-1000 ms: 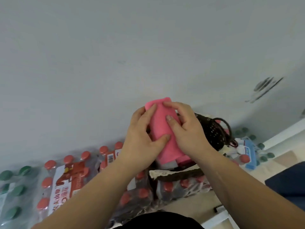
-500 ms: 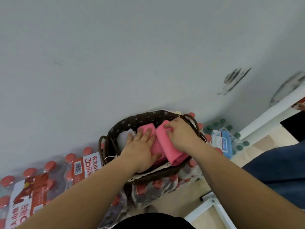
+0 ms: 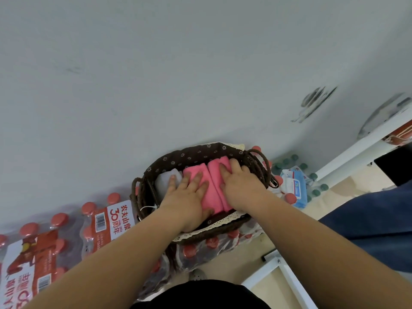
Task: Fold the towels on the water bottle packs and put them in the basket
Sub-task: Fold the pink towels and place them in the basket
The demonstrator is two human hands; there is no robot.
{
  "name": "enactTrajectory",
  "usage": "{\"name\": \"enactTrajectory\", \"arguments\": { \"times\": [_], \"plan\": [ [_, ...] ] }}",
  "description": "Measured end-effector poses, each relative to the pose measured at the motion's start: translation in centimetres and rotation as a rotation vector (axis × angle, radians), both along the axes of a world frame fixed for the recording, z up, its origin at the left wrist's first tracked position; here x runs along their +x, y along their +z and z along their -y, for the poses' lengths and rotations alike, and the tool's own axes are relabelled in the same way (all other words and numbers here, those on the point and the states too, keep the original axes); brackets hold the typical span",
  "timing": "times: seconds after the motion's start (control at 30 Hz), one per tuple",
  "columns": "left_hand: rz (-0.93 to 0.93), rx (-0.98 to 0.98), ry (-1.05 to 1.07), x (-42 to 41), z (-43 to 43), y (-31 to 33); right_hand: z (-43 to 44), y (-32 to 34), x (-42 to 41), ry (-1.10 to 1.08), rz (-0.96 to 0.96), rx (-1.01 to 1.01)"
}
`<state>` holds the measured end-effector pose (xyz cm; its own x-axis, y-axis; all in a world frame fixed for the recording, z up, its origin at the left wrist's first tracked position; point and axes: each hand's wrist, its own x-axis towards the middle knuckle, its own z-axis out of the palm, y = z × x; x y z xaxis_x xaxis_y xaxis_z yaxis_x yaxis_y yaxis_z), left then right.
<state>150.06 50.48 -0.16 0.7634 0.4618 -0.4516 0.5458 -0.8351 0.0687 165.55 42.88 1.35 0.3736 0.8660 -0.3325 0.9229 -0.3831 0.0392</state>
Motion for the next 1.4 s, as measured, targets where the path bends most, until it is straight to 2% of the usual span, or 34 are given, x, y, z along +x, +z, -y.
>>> {"name": "enactTrajectory", "arguments": {
  "times": [0.07, 0.13, 0.23, 0.3, 0.37, 0.57, 0.77, 0.9, 1.0, 1.13, 1.4],
  "plan": [
    [-0.004, -0.005, -0.006, -0.1, 0.0, 0.1, 0.6, 0.4, -0.6, 0.078, 0.161, 0.018],
    [0.007, -0.01, -0.005, 0.0, -0.2, 0.3, 0.9, 0.8, -0.8, 0.195, 0.212, 0.075],
    [0.046, -0.012, 0.008, 0.1, -0.3, 0.6, 0.2, 0.9, -0.5, 0.33, 0.043, 0.04],
    [0.048, -0.027, 0.019, 0.1, -0.1, 0.4, -0.7, 1.0, -0.5, 0.165, -0.21, -0.041],
    [0.032, -0.038, 0.018, 0.1, 0.1, 0.1, -1.3, 0.5, -0.6, -0.005, -0.372, -0.072],
    [0.023, -0.037, -0.02, -0.3, -0.3, -0.3, -1.6, -1.2, -0.9, -0.149, -0.494, -0.082],
    [0.062, -0.023, -0.02, 0.2, -0.4, 0.6, -1.3, -0.5, -0.6, -0.11, -0.481, -0.03],
    [0.202, 0.093, 0.015, 0.7, -0.1, 0.7, -0.7, 0.7, -0.5, 0.028, -0.301, 0.041],
    [0.112, 0.046, 0.04, 0.8, 0.1, -0.3, -0.1, 0.9, 0.6, 0.146, -0.199, -0.111],
    [0.015, 0.009, 0.038, 0.9, -0.6, -1.1, -0.4, 0.3, 1.3, 0.149, -0.195, -0.282],
    [-0.021, 0.029, 0.023, 0.9, -0.7, -1.2, -0.9, -0.7, 1.1, 0.14, -0.196, -0.289]
  ]
}}
